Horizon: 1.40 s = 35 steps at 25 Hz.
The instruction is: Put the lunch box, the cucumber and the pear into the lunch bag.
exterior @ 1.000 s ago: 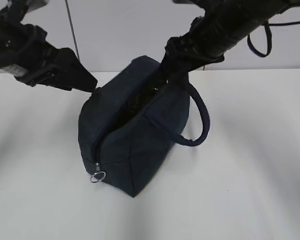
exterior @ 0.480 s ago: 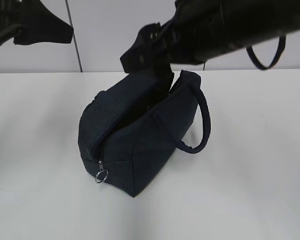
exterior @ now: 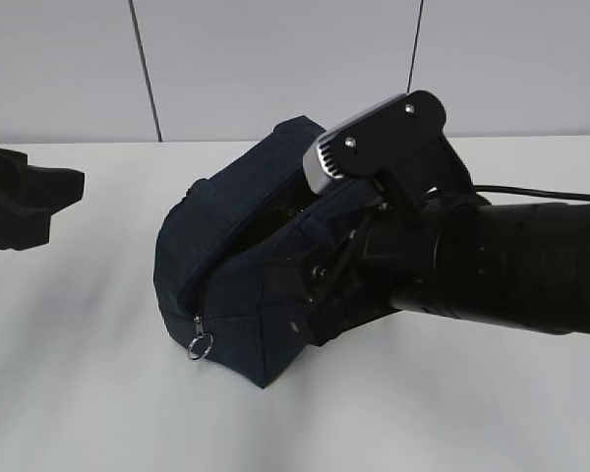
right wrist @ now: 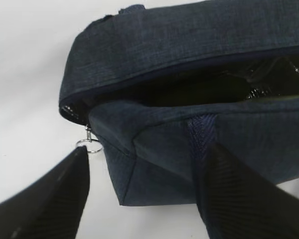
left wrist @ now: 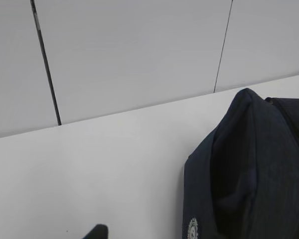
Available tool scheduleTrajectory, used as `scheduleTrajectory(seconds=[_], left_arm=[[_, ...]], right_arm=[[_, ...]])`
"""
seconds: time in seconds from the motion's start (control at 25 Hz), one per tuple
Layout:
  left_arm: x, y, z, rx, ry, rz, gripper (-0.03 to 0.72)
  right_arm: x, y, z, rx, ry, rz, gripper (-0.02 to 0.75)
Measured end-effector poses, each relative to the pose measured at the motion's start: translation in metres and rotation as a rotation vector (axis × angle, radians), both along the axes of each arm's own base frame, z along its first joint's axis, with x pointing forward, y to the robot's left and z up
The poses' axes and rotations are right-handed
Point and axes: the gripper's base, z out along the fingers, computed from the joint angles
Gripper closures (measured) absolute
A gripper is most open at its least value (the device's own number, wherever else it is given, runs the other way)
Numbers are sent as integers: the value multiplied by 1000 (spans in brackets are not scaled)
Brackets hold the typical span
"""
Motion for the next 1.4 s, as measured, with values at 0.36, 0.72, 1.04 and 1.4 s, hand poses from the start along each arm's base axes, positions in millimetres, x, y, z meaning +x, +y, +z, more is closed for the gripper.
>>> scheduleTrajectory(seconds=[0.36,0.72,1.04,1.4], left_arm=[[-1,-1,-1,-92,46,32,383],[-3,-2,-2,-87,63,13,409],[-3,-2,-2,-87,63,13,412],[-3,-2,-2,-87,63,13,412]], right_arm=[[8,10,1,26,20,-14,264],[-47,56,-56,-40,-112,89,345],[-28,99,-113,-15,18,-9,356],[-7,114,-130,60,90,-183,356]])
